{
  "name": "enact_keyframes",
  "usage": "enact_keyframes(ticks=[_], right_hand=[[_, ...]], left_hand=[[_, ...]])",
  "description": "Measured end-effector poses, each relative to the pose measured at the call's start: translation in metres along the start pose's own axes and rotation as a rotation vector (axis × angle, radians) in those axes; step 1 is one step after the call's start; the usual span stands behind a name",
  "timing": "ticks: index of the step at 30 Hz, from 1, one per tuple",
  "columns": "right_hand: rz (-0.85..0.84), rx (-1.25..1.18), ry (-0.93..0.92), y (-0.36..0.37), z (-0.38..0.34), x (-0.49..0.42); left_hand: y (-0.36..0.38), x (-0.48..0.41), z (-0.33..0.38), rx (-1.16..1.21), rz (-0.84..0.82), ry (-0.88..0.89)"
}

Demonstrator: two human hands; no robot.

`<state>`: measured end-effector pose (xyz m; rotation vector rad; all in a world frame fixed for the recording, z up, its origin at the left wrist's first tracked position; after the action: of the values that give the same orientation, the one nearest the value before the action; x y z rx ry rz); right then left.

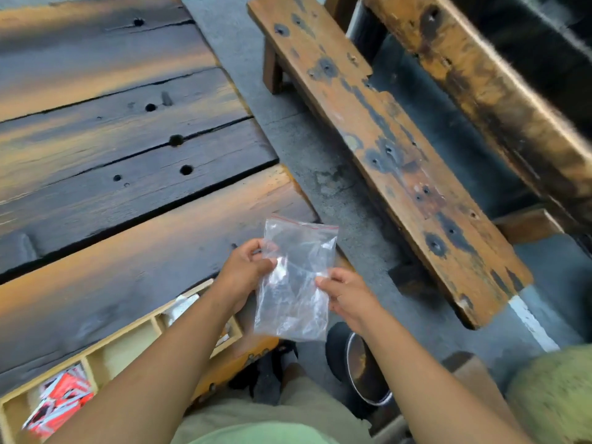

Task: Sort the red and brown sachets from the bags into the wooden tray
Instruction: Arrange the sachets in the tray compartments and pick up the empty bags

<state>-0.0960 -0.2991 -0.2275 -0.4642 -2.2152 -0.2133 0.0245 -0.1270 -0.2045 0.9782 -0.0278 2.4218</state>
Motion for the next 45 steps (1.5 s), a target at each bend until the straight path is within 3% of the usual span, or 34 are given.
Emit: enact_keyframes(ticks=[4, 10, 20, 26, 33, 45], right_hand=[[0.178, -0.163, -0.05, -0.029, 0.029, 0.034], [0.359, -0.299, -0.045, -0.084, 0.077, 0.073], [0.446, -0.448, 0.062, -0.192, 0.189, 0.101], [0.46, -0.526, 0.178, -0.242, 0.261, 0.101], [0.522, -0.739, 0.293, -0.27, 0.346, 0.062], [0.777, -0.769, 0.476, -0.291, 0.516, -0.099]], left_hand=[[0.046, 0.017, -0.021, 0.003, -0.208, -0.133], [0.116, 0.033, -0.046, -0.345, -0.33, -0.212], [0.235, 0.014, -0.118, -0.653, -0.519, -0.378], [0.287, -0.004, -0.173, -0.748, -0.425, -0.389], [0.332, -0.057, -0.247, -0.941, -0.427, -0.391], [0.338, -0.214, -0.443, -1.154, -0.397, -0.451]])
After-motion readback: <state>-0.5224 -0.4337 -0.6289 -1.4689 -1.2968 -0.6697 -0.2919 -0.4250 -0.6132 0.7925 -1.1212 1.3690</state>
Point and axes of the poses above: each hand's wrist, its own x-axis away from the middle knuckle, its own y-axis out of the palm, z = x × y, the point moved 8 cm from there along -x, towards the middle knuckle, and after that the axes turned 4 degrees about -z, right-handed, at the moved point
